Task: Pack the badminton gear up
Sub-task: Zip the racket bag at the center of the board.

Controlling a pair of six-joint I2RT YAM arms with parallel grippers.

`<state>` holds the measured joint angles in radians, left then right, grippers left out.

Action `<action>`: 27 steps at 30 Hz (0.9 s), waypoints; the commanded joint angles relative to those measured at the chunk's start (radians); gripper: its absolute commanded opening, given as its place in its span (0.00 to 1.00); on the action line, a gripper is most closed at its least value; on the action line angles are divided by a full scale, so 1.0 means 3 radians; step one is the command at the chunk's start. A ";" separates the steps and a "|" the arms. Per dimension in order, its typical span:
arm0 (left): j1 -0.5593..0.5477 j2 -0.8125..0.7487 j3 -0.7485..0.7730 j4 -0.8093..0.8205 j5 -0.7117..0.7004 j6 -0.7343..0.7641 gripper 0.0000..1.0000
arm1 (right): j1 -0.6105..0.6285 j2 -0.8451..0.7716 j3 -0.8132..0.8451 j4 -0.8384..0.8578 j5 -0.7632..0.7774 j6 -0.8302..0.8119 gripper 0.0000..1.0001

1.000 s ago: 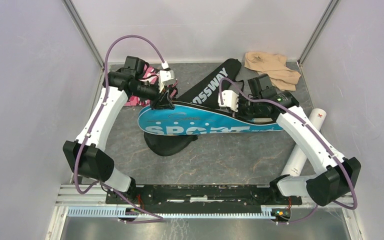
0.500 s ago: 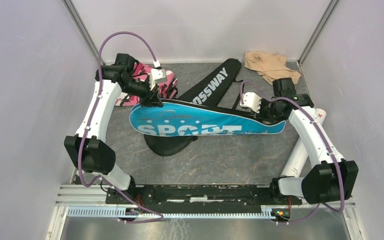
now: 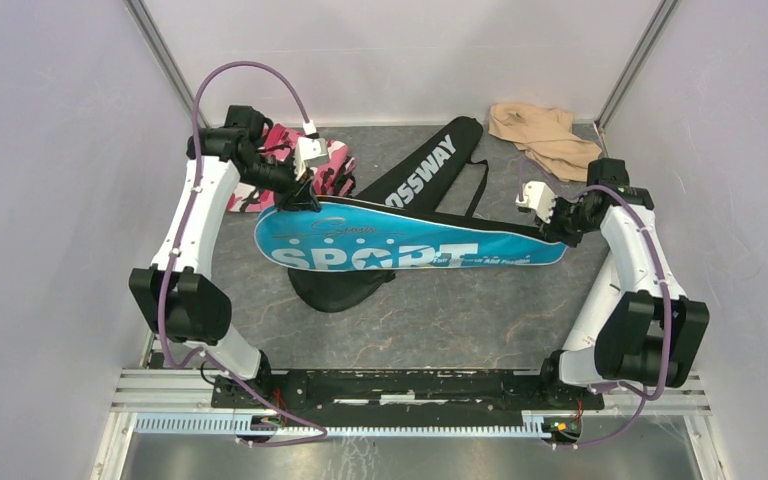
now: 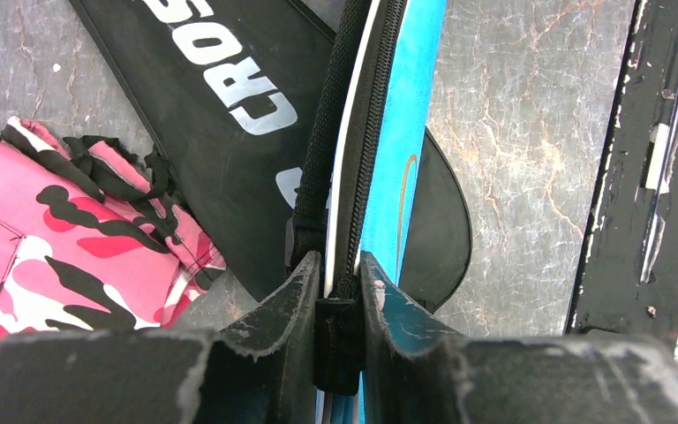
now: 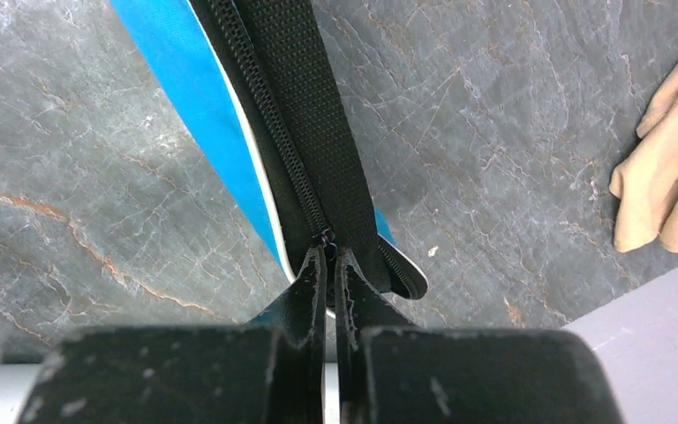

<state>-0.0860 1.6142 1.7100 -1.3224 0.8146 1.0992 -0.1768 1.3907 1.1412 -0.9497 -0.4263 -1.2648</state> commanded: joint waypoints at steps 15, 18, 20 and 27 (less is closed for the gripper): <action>0.0169 0.0105 0.0419 -0.0038 -0.0552 0.0283 0.02 | -0.0707 0.0371 0.0074 0.0345 0.0513 -0.0399 0.00; 0.0175 0.0115 0.0433 -0.0041 -0.0619 0.0316 0.02 | -0.0739 0.0376 0.0091 0.0372 0.0527 -0.0414 0.00; 0.0188 0.0128 0.0453 -0.0041 -0.0677 0.0347 0.02 | -0.0762 0.0372 0.0107 0.0368 0.0532 -0.0427 0.00; 0.0190 0.0085 0.0579 -0.0198 -0.0252 0.0451 0.04 | -0.0611 0.0083 0.0107 0.0024 0.0035 -0.0282 0.00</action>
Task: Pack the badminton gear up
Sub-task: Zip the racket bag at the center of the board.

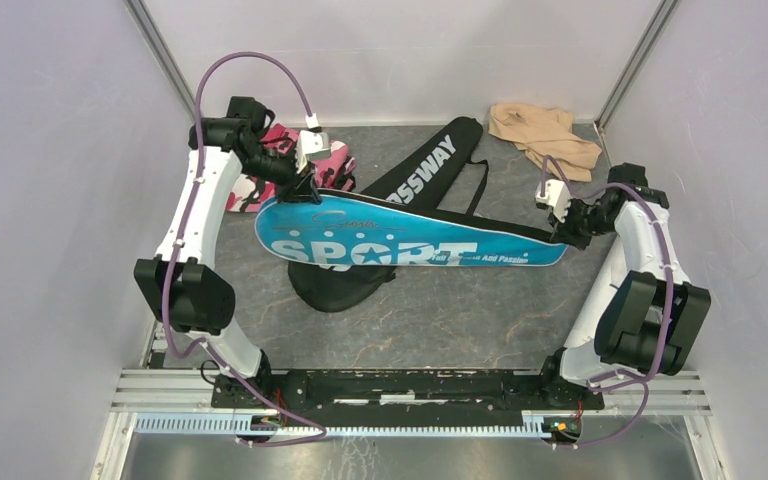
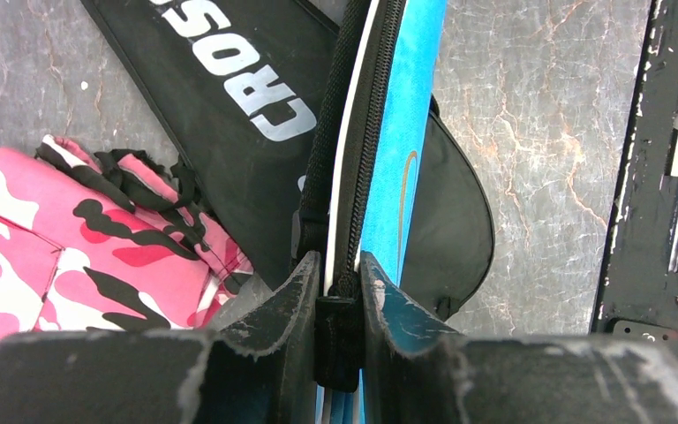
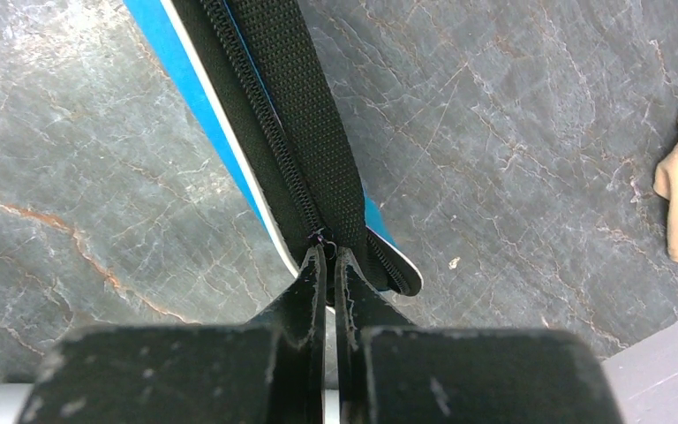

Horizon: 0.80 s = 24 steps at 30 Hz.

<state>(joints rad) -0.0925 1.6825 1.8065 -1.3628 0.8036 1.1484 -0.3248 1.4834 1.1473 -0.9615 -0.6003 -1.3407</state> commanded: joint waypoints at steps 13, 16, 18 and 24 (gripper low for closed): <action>-0.0323 -0.0382 -0.0054 0.0417 -0.0323 -0.0111 0.06 | 0.0568 -0.0695 -0.0009 0.0084 0.0241 0.0560 0.00; -0.0325 -0.0397 -0.0054 0.0431 -0.0476 -0.0094 0.06 | 0.0571 -0.0709 -0.0075 0.0122 0.0273 0.0560 0.00; -0.0321 -0.0390 -0.0045 0.0435 -0.0635 -0.0060 0.04 | 0.0570 -0.0709 -0.0118 0.0150 0.0328 0.0538 0.00; -0.0239 -0.0363 -0.0094 0.0377 -0.1146 0.0146 0.02 | 0.0467 -0.0682 -0.0204 0.0232 0.0630 0.0393 0.00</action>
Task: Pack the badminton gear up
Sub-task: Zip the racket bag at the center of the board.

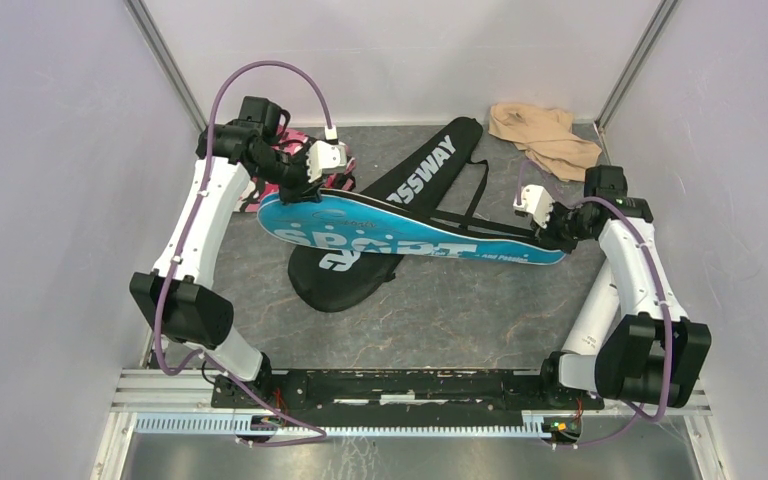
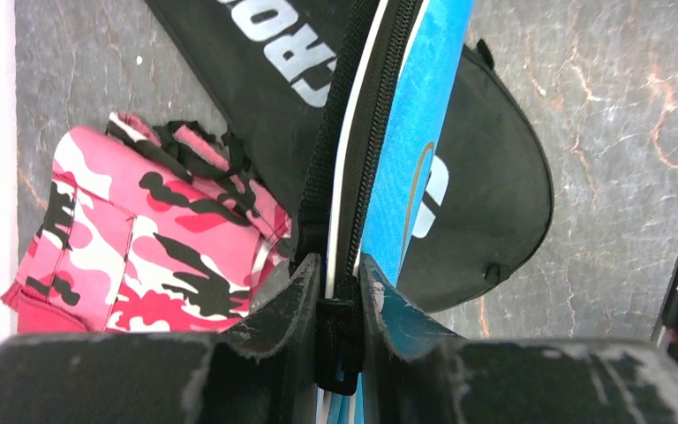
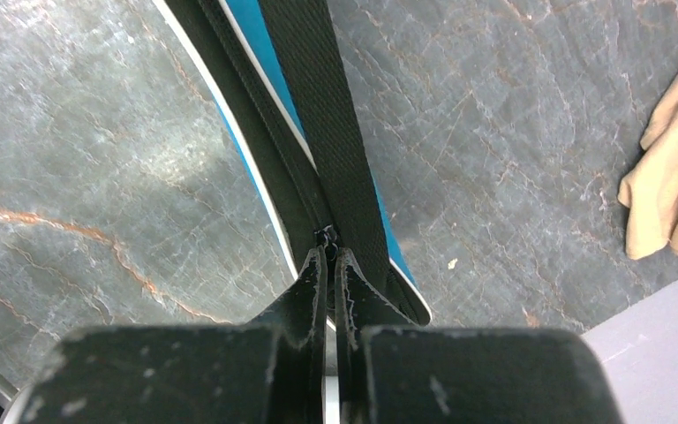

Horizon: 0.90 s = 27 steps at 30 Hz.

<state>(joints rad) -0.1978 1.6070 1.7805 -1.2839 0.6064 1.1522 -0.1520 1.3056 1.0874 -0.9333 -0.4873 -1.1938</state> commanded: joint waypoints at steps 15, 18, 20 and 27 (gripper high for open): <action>0.0433 -0.0208 -0.0096 0.0083 -0.0312 0.0367 0.15 | -0.0395 -0.0063 -0.0009 -0.0003 -0.0018 -0.0176 0.00; 0.0407 -0.0259 -0.0167 0.0088 -0.0025 0.0342 0.25 | -0.0233 -0.0196 -0.0091 0.0069 -0.0062 -0.0028 0.00; 0.0386 -0.0306 -0.0245 0.0110 0.0146 0.0300 0.36 | -0.0146 -0.0286 -0.0158 0.0129 -0.0128 0.0081 0.00; -0.0080 -0.0744 -0.0781 0.1229 0.0444 -0.0483 0.79 | -0.0004 -0.0435 -0.0294 0.0228 -0.0335 0.0377 0.00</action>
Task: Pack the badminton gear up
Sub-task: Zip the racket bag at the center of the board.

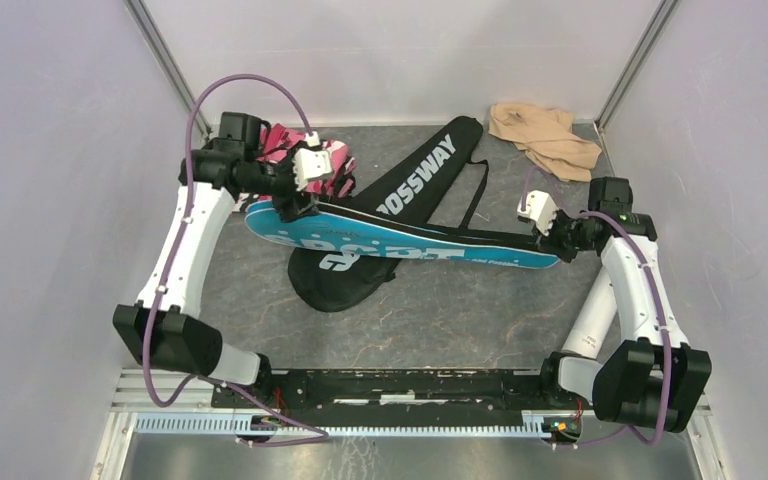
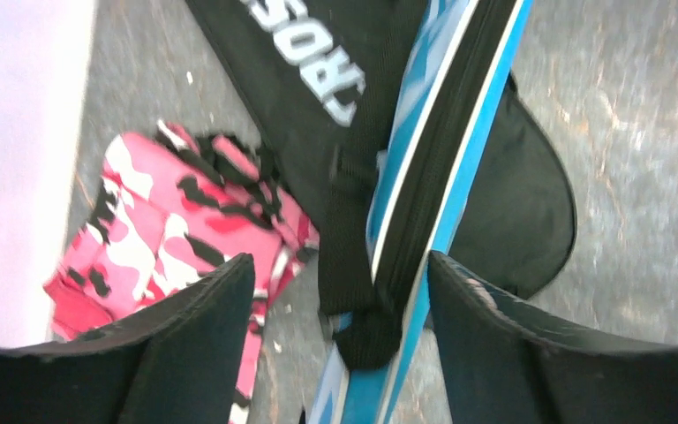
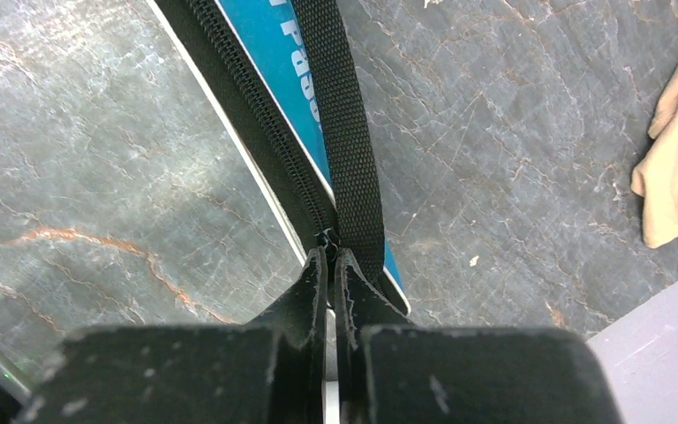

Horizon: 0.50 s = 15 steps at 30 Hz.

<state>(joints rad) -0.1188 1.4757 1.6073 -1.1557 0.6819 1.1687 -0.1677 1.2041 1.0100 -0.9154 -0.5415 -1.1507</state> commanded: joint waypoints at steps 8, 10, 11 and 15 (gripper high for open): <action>-0.1445 -0.0005 -0.0217 0.1500 -0.0329 -0.1334 0.97 | 0.0048 -0.0156 -0.0165 0.0257 -0.0207 0.0338 0.00; -0.1690 0.0128 -0.0207 0.1655 -0.0446 -0.1468 0.96 | 0.0048 -0.0117 -0.0161 0.0249 -0.0199 0.0343 0.00; -0.1802 0.0198 -0.0212 0.1749 -0.0508 -0.1566 0.96 | 0.0050 -0.0088 -0.0151 0.0240 -0.0208 0.0344 0.00; -0.2221 0.0481 -0.0202 0.1983 -0.0601 -0.1744 0.95 | 0.0035 0.0003 -0.0074 0.0147 -0.0279 0.0368 0.00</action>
<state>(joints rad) -0.6899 1.5566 1.5478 -0.6907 0.5533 0.7746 -0.1589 1.1915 0.9577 -0.8810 -0.5629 -1.0626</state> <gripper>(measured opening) 0.960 0.014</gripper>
